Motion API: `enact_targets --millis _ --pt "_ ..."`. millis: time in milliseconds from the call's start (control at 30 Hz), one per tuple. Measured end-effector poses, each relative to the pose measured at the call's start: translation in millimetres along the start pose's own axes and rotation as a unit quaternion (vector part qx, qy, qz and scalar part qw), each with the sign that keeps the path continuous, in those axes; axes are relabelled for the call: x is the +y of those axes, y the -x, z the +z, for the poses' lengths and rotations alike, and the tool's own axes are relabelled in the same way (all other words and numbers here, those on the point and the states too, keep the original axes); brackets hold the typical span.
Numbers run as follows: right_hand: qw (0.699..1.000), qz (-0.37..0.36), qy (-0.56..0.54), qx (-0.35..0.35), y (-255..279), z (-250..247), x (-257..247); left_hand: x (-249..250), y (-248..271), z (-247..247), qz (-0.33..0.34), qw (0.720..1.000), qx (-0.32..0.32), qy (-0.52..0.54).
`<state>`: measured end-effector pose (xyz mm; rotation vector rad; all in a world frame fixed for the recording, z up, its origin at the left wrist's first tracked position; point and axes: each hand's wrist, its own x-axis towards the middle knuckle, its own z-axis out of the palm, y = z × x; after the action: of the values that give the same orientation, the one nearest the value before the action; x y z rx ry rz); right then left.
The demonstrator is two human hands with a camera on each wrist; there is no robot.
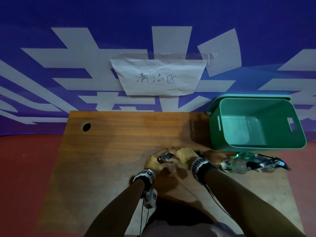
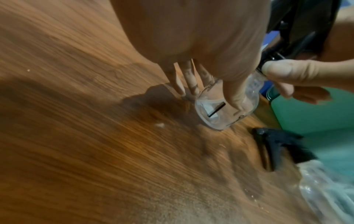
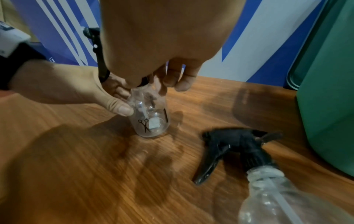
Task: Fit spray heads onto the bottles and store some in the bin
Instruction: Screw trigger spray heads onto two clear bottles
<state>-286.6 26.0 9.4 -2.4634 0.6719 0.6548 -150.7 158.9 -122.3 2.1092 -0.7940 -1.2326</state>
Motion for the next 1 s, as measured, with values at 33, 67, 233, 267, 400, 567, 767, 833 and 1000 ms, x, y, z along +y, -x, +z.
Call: enact_targets --millis 33,67,233,267,400,567,767,833,1000 --pt "1.000 0.001 0.000 0.009 -3.6 7.6 3.3 -0.3 -0.8 0.4 -0.003 1.000 -0.001 -0.003" --pt "1.000 0.011 -0.001 0.008 -4.7 12.9 4.5 -0.1 -0.7 0.1 -0.006 1.000 -0.001 -0.006" --pt "1.000 0.025 0.005 0.005 -2.2 2.3 1.5 3.7 -2.7 -5.7 0.014 0.999 -0.008 -0.039" --pt "0.999 0.027 0.017 -0.010 -1.0 -7.8 -2.2 4.6 -2.9 -6.9 0.017 0.999 -0.008 -0.047" --pt "0.999 0.042 0.025 -0.010 -10.0 0.2 -5.3 -0.1 -5.8 -4.2 0.008 0.999 -0.001 -0.046" --pt "0.999 0.047 0.023 0.011 -9.8 10.7 -10.7 5.2 -6.3 -2.1 -0.018 0.998 0.005 -0.063" --pt "0.997 0.071 -0.028 -0.004 -1.0 9.8 4.4 9.5 -5.4 -7.5 -0.008 0.996 0.002 -0.085" --pt "0.993 0.102 -0.022 -0.052 21.0 6.5 14.5 9.6 -2.2 -10.2 -0.007 0.996 0.001 -0.085" --pt "0.978 0.190 0.028 0.077 10.4 42.3 75.1 4.4 4.2 -15.3 -0.015 0.996 -0.019 -0.091"
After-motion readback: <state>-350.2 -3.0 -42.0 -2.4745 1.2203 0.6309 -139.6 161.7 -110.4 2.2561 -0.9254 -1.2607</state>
